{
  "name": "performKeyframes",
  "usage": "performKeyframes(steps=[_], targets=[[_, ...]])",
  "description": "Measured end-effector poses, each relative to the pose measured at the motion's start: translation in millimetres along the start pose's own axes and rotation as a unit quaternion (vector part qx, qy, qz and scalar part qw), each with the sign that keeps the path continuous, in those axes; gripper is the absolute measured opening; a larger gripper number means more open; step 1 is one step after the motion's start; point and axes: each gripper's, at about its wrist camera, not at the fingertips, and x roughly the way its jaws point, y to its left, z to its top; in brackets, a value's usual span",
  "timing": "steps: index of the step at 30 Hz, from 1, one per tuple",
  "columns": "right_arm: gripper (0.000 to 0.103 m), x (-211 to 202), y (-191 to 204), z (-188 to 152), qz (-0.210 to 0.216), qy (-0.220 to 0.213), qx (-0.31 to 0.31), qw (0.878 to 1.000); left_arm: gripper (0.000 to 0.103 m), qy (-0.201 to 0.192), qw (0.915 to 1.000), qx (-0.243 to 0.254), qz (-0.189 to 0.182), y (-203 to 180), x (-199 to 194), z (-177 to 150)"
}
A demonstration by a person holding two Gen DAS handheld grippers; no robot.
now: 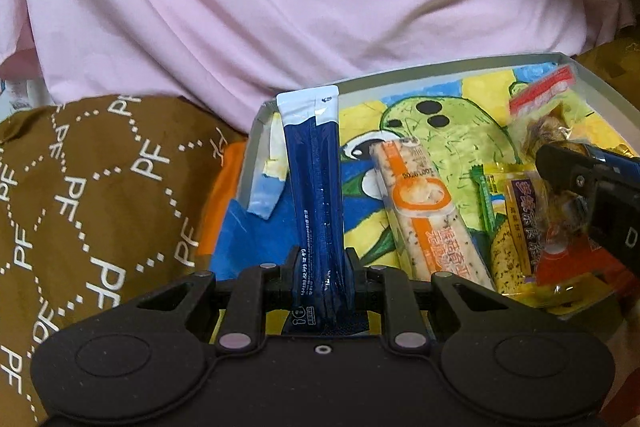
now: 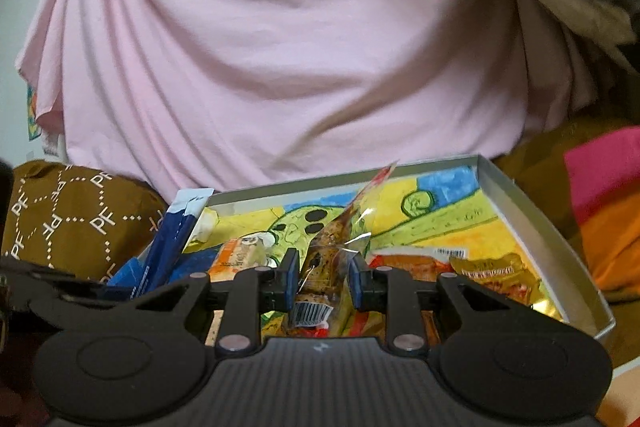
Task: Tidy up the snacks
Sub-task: 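Open both tools to release the blue pack and egg bag in the tray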
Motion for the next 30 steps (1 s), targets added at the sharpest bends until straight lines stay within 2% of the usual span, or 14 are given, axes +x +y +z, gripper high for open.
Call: performKeyframes(steps=[10,14,17,20,22,24,30], targets=[[0.03,4,-4,-2,-0.001,0.02,0.003,1.0,0.024,0.015,0.9998,-0.011,-0.008,-4,5,-2],[0.04,6,-3,-4,-0.01,0.03,-0.005,0.999,0.028,0.02,0.9996,-0.017,-0.01,-2,5,-1],[0.042,6,-2,-7,-0.01,0.034,-0.004,0.999,0.032,0.025,0.999,-0.034,-0.015,2,4,-1],[0.053,3,2,-8,-0.01,0.034,-0.015,0.999,0.041,0.029,0.9982,-0.05,-0.015,7,3,-2],[0.062,1,4,-7,-0.007,0.032,-0.016,0.999,0.054,0.024,0.9974,-0.066,-0.012,12,-1,-4],[0.072,-1,5,-7,-0.002,0.027,-0.015,1.0,0.062,0.014,0.9966,-0.081,-0.008,18,-6,-5],[0.086,-12,6,-1,0.003,0.006,-0.011,1.0,0.079,-0.004,0.9952,-0.097,-0.003,27,-21,-3]])
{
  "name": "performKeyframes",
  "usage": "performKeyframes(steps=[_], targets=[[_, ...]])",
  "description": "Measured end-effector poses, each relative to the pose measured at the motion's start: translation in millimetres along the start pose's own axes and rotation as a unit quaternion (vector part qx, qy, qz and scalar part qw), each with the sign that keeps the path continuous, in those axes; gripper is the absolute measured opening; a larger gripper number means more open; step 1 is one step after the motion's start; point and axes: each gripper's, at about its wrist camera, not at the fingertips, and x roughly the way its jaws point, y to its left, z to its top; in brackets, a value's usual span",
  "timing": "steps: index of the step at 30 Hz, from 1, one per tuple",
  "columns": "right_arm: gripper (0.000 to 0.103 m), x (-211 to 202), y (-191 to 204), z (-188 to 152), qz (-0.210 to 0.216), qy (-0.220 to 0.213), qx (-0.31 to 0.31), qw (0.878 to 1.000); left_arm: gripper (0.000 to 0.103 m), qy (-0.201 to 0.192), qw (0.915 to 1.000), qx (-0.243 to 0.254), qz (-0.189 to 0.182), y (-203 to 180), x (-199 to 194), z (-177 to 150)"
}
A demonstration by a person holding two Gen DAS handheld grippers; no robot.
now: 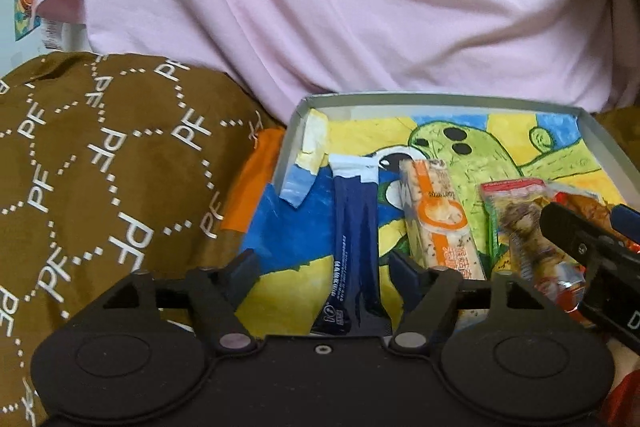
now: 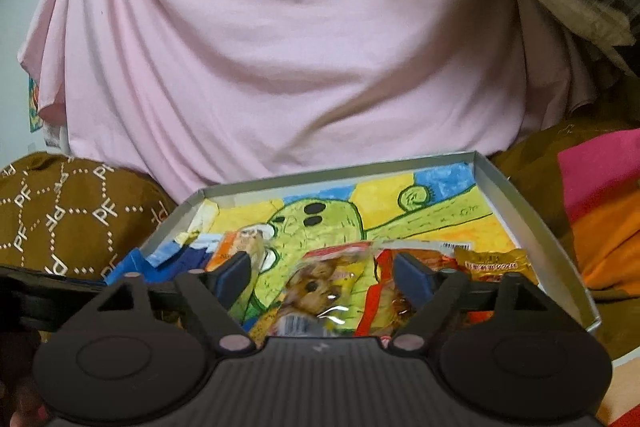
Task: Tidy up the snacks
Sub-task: 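Open both tools to release the blue pack and egg bag in the tray, then lift both tools away from the tray and move toward the remaining snacks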
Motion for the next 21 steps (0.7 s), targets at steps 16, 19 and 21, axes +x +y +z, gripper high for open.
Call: performKeyframes(steps=[16,19,21], targets=[[0.103,-53,-1,8,-0.031,-0.013,0.016,0.999,0.102,-0.043,0.9984,-0.035,0.01,20,-63,4],[0.103,-66,0,9,-0.036,-0.014,0.019,0.999,0.102,-0.045,0.9981,-0.041,0.007,25,-78,-1],[0.103,-77,0,9,-0.039,-0.016,0.022,0.999,0.102,-0.048,0.9978,-0.046,0.007,28,-88,-5]])
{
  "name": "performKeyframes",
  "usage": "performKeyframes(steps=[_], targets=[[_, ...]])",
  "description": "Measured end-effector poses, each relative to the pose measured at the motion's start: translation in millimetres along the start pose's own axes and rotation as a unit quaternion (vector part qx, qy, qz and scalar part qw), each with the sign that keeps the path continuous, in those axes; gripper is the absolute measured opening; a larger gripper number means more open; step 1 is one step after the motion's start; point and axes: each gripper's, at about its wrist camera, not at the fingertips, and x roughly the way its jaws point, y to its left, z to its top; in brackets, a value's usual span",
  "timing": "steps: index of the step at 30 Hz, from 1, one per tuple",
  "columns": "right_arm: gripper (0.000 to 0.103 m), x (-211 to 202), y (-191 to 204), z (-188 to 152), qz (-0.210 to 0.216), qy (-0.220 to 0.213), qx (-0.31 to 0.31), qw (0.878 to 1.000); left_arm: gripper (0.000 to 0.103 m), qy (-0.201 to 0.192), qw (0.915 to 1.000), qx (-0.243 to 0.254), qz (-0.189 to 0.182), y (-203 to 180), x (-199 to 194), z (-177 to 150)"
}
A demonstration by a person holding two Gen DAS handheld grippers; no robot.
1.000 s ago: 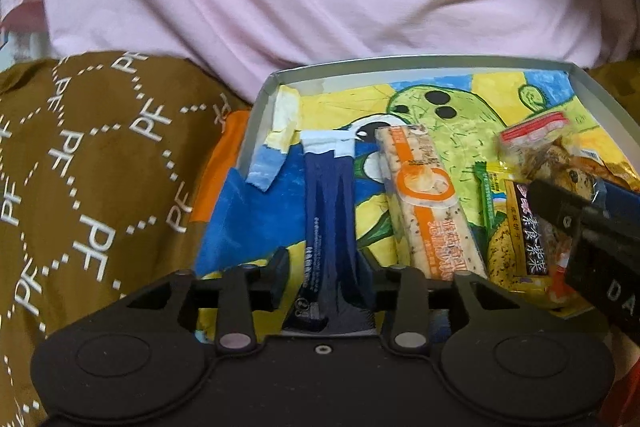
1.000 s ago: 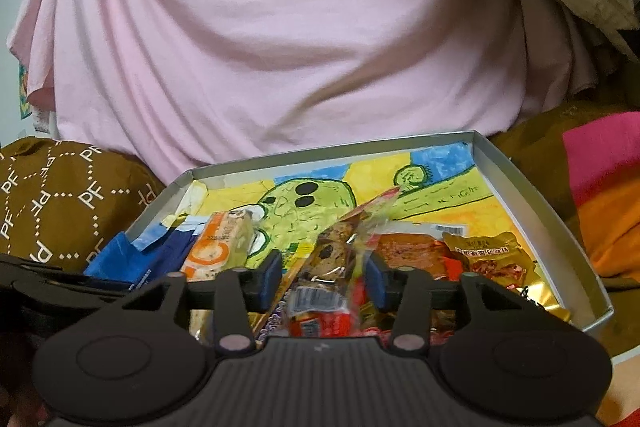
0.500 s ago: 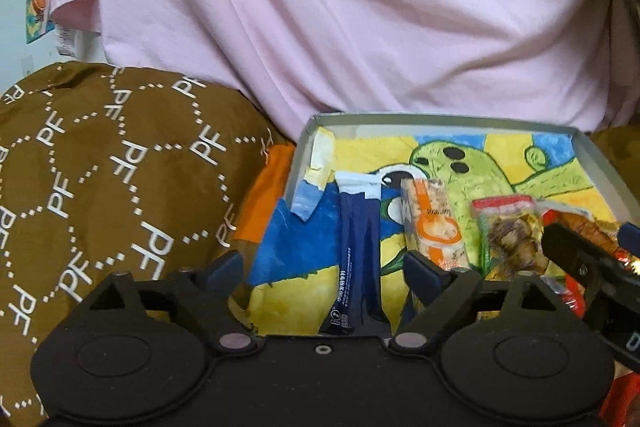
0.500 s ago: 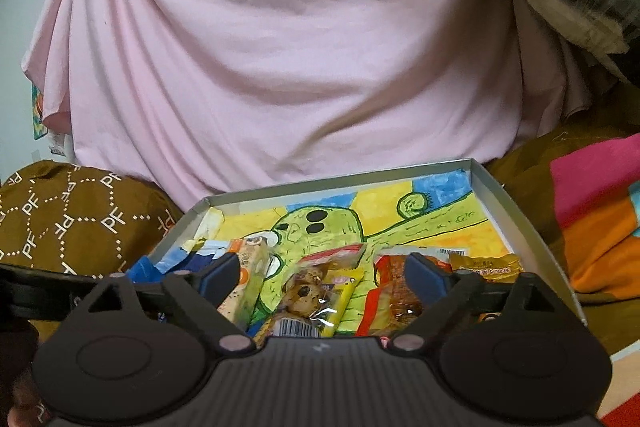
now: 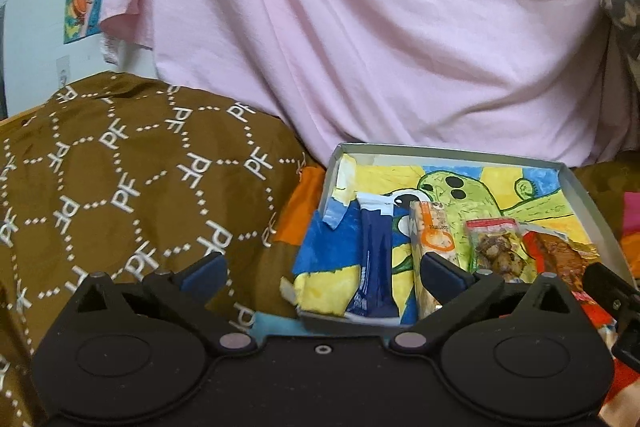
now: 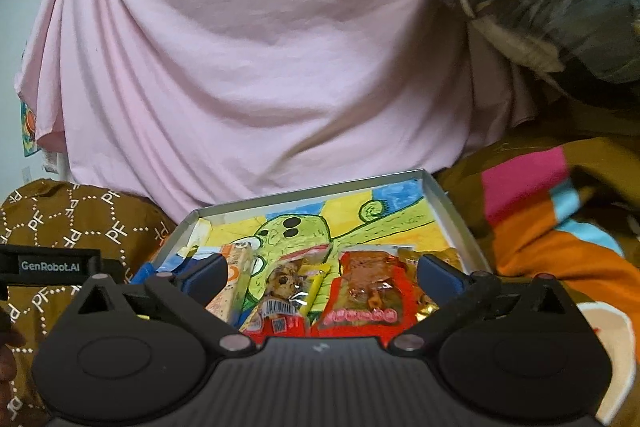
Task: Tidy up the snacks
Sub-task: 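Lift both tools away from the tray and move toward the remaining snacks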
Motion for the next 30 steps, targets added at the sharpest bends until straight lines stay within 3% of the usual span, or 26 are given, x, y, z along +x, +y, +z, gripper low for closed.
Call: performKeyframes(steps=[13,30], targets=[[0.103,-73,20,-9,0.003,-0.019,-0.024,1.0,0.102,0.003,1.0,-0.008,-0.002,24,-60,-23],[0.103,-134,40,-43,0.006,0.066,-0.042,0.997,0.102,0.053,0.9986,-0.003,-0.003,66,-99,-80]])
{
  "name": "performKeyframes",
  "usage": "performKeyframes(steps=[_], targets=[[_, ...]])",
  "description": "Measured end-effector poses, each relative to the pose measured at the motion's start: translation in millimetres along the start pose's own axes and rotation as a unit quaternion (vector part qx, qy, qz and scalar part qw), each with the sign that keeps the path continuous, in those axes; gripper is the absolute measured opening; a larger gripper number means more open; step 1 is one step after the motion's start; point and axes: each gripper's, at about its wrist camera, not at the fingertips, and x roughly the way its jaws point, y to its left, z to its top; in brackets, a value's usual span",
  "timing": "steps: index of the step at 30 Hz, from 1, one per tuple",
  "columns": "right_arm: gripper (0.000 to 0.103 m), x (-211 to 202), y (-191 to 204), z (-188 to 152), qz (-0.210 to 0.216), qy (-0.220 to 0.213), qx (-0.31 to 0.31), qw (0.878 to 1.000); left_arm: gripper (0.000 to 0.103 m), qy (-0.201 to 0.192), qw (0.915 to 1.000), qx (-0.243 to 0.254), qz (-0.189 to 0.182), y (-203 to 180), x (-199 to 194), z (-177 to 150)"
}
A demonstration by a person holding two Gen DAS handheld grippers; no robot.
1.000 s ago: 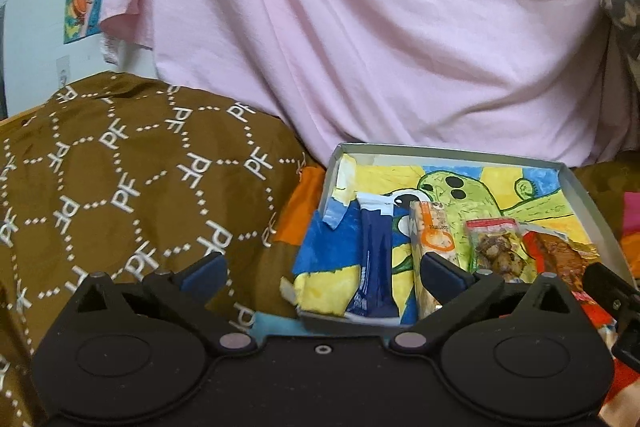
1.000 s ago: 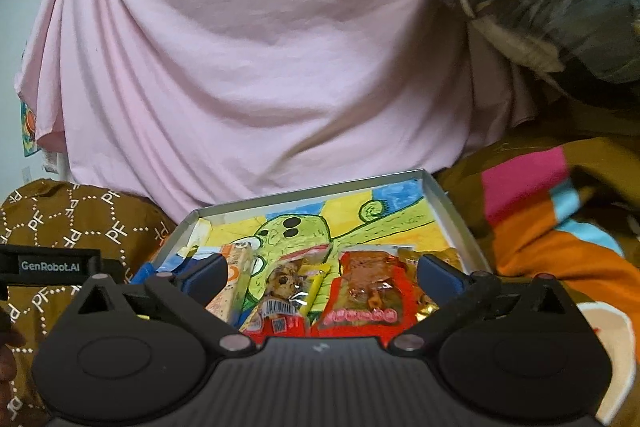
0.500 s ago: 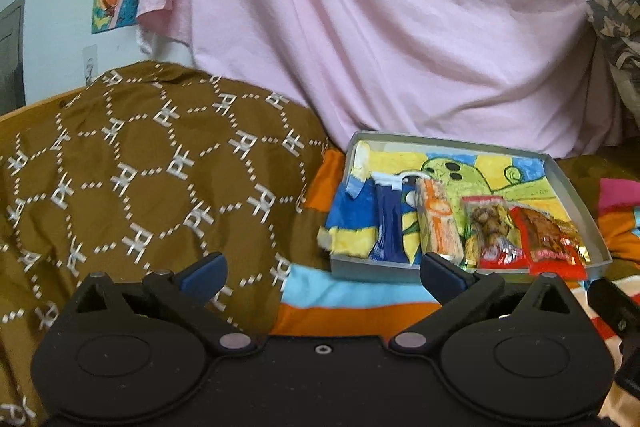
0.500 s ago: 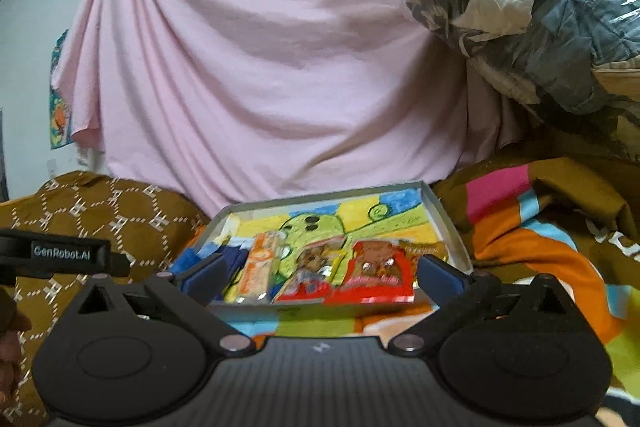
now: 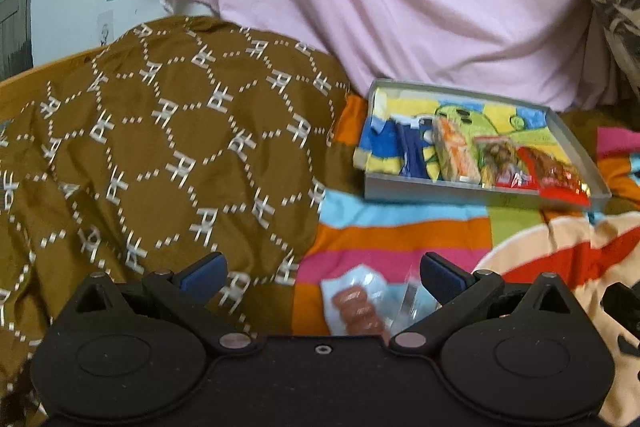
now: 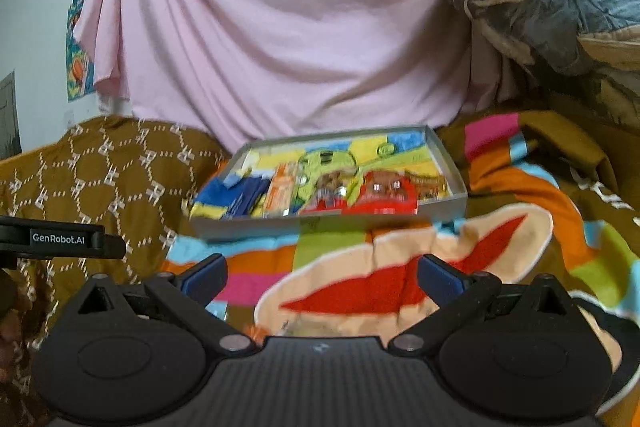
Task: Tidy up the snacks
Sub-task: 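Lift both tools away from the tray and move toward the remaining snacks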
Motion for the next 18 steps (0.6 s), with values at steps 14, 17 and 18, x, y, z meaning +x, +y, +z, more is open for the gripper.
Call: performKeyframes(steps=[14,17,18], targets=[[0.103,12,18,-27,-0.009,0.139,-0.04,0.99,0.102,0.051,0.9984,0.025,-0.003,16,1,-43],[0.103,17,17,-31,-0.012,0.162,-0.037,0.986,0.102,0.055,0.9979,0.034,-0.006,15,3,-45],[0.103,20,16,-32,-0.012,0.17,-0.036,0.985,0.102,0.057,0.9977,0.037,-0.007,15,4,-46]])
